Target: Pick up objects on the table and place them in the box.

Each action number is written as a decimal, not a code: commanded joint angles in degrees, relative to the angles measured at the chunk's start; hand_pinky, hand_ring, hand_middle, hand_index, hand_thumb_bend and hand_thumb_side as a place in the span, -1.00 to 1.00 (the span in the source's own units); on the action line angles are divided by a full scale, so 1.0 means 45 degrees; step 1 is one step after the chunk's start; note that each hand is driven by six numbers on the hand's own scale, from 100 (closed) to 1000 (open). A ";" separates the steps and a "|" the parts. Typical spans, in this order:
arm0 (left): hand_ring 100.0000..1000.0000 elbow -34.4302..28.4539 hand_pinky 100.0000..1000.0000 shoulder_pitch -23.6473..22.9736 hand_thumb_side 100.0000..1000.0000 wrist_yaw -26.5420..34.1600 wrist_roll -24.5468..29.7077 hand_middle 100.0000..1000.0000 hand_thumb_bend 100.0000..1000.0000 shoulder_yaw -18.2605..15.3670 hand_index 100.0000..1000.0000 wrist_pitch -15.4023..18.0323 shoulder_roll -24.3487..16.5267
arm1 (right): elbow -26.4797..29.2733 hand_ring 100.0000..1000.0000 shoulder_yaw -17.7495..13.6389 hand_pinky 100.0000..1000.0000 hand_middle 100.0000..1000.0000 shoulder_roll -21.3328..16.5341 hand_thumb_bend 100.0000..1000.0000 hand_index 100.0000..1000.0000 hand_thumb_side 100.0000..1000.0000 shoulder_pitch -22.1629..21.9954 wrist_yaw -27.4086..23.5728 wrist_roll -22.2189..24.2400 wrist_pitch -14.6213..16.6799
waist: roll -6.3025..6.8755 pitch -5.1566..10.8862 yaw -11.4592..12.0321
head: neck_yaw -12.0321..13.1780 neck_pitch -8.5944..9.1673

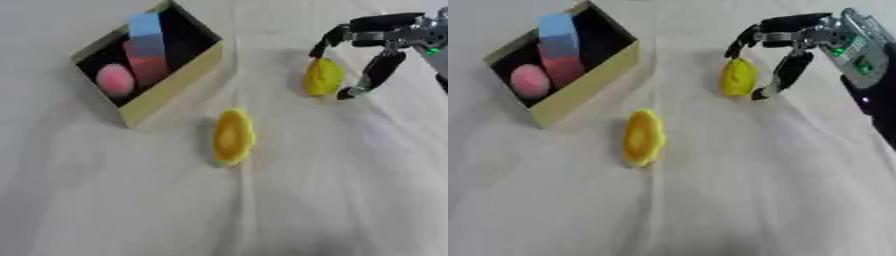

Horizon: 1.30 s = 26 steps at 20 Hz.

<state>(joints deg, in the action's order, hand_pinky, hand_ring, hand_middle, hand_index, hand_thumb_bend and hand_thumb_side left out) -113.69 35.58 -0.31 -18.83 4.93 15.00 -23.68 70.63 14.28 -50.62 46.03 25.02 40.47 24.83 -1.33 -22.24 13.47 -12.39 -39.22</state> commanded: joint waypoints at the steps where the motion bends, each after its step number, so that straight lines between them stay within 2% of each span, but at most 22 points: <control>1: 0.52 -0.0200 0.30 0.0158 -0.03 0.0020 0.0050 0.23 -0.09 -0.0055 0.56 0.0019 -0.0157 | -0.0167 0.80 -0.0042 0.72 0.49 -0.0147 -0.06 0.72 -0.87 0.0315 0.0165 0.0049 0.0083 | 0.0007 0.0301 0.0039 | -0.0007 0.0136; 5: 0.52 -0.0200 0.30 0.0154 -0.03 0.0014 0.0058 0.23 -0.09 -0.0053 0.56 0.0013 -0.0143 | -0.0712 0.77 -0.0035 0.70 0.46 0.0122 -0.08 0.68 -0.94 0.0469 0.0675 -0.0222 0.0115 | 0.0018 0.0260 0.0106 | -0.0014 0.0165; 8: 0.52 -0.0200 0.30 0.0154 -0.03 0.0012 0.0058 0.23 -0.09 -0.0053 0.56 0.0009 -0.0140 | -0.1001 0.72 -0.0044 0.67 0.40 0.0240 -0.20 0.63 -1.00 0.0515 0.0980 -0.0523 0.0105 | 0.0019 0.0229 0.0135 | -0.0014 0.0153; 12: 0.52 -0.0200 0.30 0.0169 -0.03 0.0013 0.0066 0.23 -0.09 -0.0049 0.56 0.0003 -0.0130 | -0.1137 0.60 -0.0042 0.60 0.22 0.0315 -0.59 0.48 -1.00 0.0528 0.0861 -0.0837 0.0019 | 0.0021 0.0211 0.0143 | -0.0019 0.0150; 15: 0.52 -0.0200 0.30 0.0167 -0.03 0.0012 0.0071 0.23 -0.09 -0.0046 0.56 -0.0005 -0.0128 | -0.1157 0.48 -0.0066 0.55 0.04 0.0334 -0.97 0.30 -1.00 0.0513 0.0542 -0.0997 -0.0135 | 0.0033 0.0209 0.0137 | -0.0022 0.0149; 17: 0.52 -0.0200 0.30 0.0161 -0.03 0.0016 0.0074 0.23 -0.10 -0.0044 0.56 -0.0011 -0.0127 | -0.1097 0.42 -0.0099 0.53 -0.06 0.0316 -1.00 0.20 -1.00 0.0484 0.0199 -0.1040 -0.0225 | 0.0039 0.0215 0.0120 | -0.0017 0.0132; 26: 0.52 -0.0200 0.30 0.0126 -0.03 0.0010 0.0090 0.23 -0.10 -0.0038 0.56 -0.0026 -0.0170 | -0.0145 0.33 -0.0483 0.50 -0.24 -0.0026 -1.00 -0.03 -1.00 0.0475 -0.1365 -0.1246 -0.1082 | -0.0003 0.0323 0.0028 | 0.0047 0.0104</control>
<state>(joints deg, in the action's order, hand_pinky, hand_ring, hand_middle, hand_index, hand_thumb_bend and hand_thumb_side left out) -113.69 35.62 -0.28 -18.52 5.08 14.85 -23.64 68.38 13.12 -48.25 47.34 20.19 35.08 20.59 -1.39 -22.36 13.67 -12.33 -39.20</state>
